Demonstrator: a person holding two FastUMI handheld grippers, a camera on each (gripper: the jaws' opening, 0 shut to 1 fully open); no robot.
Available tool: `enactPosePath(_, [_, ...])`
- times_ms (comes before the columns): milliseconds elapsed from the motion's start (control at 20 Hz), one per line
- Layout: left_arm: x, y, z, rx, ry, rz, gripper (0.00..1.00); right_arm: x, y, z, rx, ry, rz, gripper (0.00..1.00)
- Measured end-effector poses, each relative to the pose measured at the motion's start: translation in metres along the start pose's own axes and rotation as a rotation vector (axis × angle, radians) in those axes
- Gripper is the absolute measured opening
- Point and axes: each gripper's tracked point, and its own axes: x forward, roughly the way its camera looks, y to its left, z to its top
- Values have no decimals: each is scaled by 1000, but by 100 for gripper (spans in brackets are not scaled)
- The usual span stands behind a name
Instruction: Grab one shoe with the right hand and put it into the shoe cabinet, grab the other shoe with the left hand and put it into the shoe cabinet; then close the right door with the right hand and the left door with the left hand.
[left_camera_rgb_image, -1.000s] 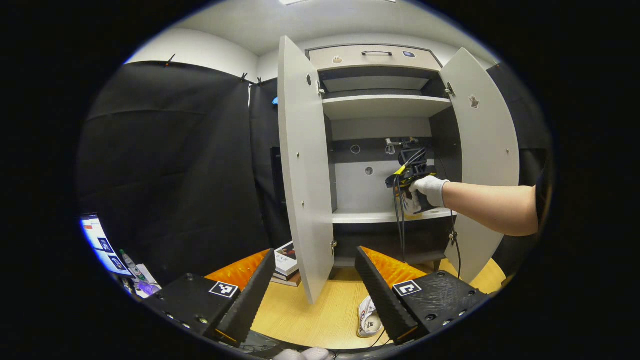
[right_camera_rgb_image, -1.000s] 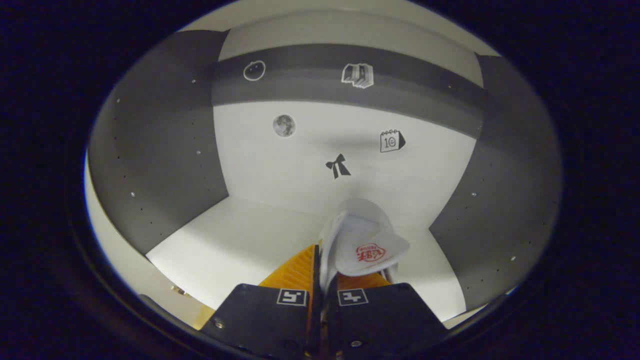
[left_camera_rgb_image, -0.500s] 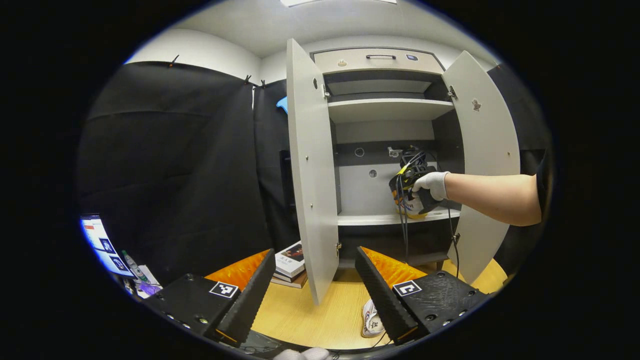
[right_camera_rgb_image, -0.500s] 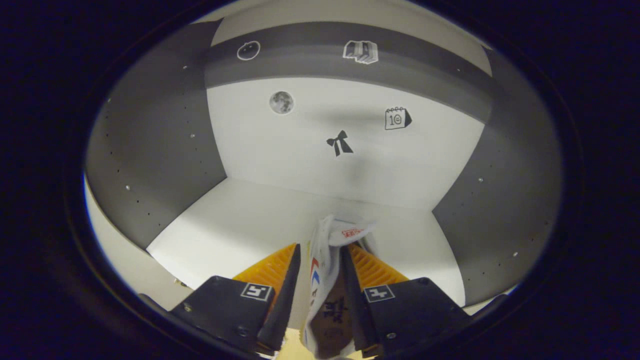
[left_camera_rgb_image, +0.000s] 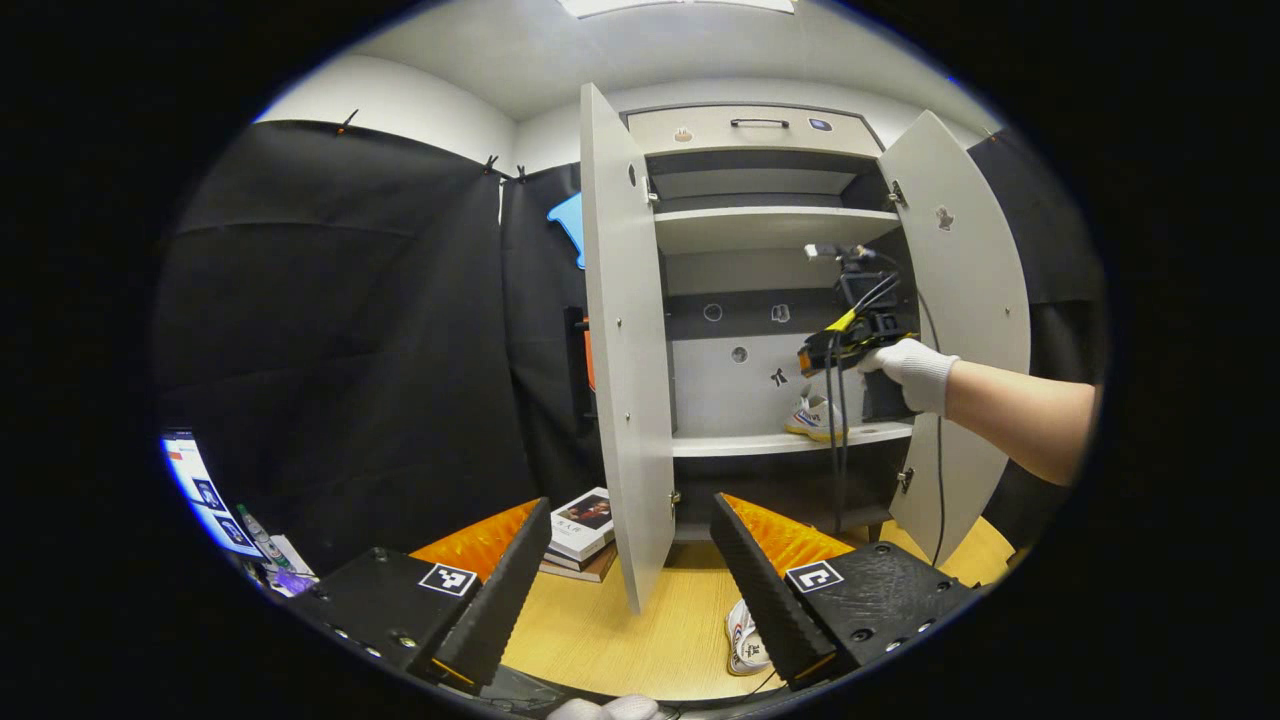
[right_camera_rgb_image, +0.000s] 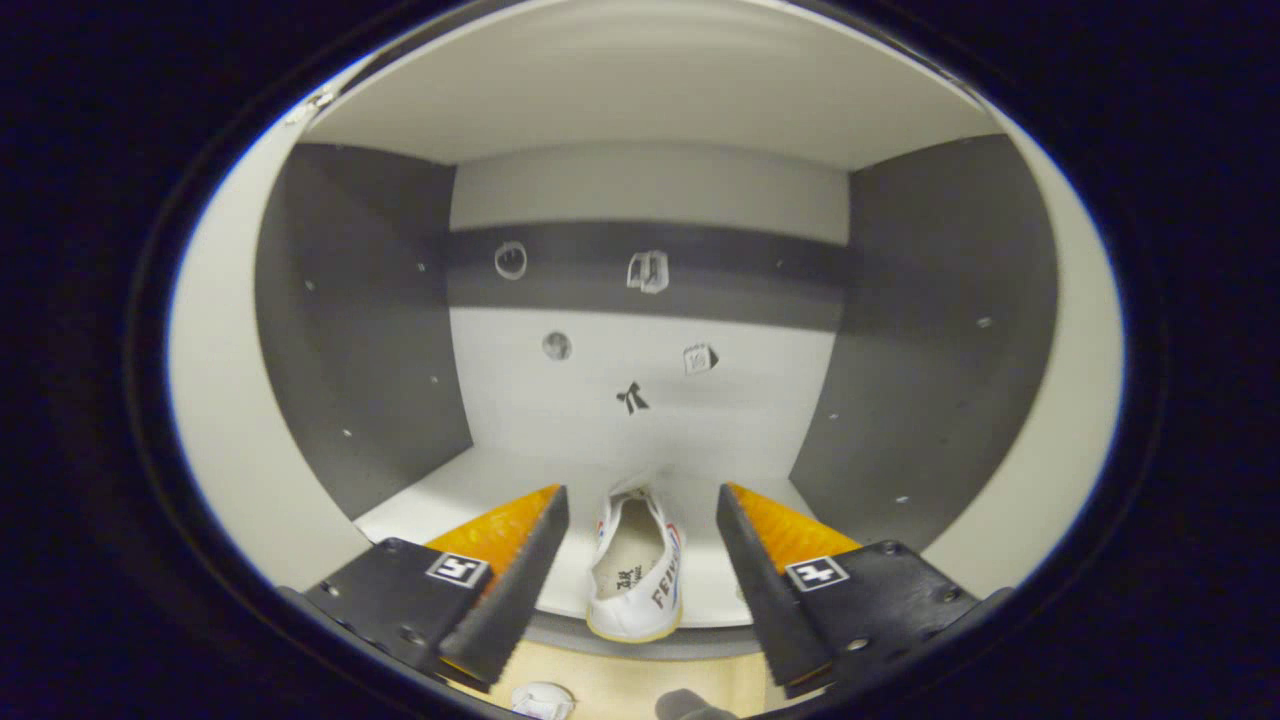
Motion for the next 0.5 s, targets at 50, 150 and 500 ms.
enactPosePath(50, [1, -1, -1, 2, -2, -13, 96, -19, -6, 6, -1, -56, -7, 100])
enactPosePath(150, [6, -5, -3, 6, -5, -38, 96, -61, -13, 13, 2, -132, -10, 100])
enactPosePath(500, [20, -24, -13, 20, -9, -126, 96, -188, -39, -16, 75, -270, -3, 100])
